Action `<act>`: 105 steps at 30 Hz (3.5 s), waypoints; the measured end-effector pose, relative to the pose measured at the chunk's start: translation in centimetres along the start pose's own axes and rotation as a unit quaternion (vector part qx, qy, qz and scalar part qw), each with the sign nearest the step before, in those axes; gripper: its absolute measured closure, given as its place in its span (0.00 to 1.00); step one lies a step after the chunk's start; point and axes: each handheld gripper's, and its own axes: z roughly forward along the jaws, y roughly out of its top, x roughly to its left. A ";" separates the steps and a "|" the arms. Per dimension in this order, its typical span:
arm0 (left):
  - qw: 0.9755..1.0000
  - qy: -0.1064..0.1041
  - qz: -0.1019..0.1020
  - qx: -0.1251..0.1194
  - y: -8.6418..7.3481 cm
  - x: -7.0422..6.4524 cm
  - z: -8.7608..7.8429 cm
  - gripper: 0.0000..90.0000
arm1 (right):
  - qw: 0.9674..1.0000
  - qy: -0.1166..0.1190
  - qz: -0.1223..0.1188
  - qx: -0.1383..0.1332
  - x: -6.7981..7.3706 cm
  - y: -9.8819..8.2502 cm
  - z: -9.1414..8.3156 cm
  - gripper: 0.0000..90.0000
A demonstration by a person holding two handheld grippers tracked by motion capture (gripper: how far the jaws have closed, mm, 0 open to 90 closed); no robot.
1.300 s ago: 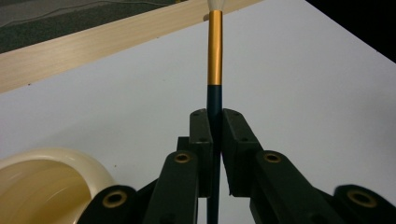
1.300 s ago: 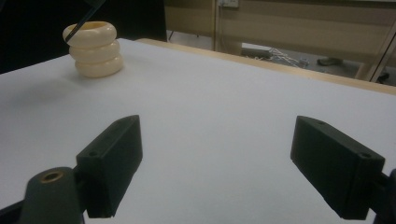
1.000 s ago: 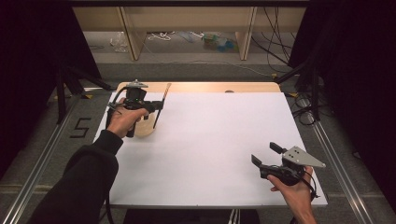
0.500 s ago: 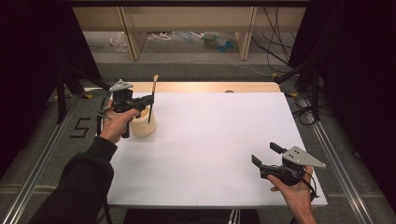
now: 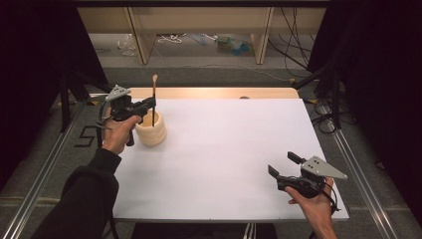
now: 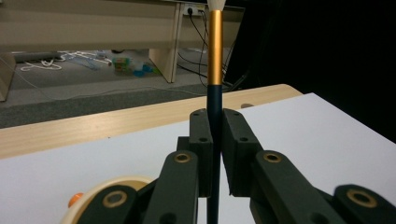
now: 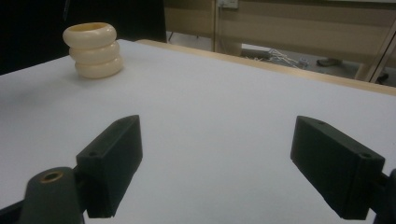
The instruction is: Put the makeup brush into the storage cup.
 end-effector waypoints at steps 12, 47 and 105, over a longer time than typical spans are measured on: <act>0.999 0.035 -0.006 -0.031 0.0 1.9 0.3 0.92 | 1.000 0.005 0.004 -0.006 0.0 -0.1 0.1 0.20; 0.996 0.075 0.000 -0.056 -2.0 3.4 2.3 0.92 | 1.000 0.003 0.000 -0.001 0.0 0.0 0.0 0.20; 0.996 0.086 -0.025 0.005 -5.9 3.6 3.3 0.85 | 1.000 0.005 -0.003 0.009 0.0 0.0 -0.1 0.20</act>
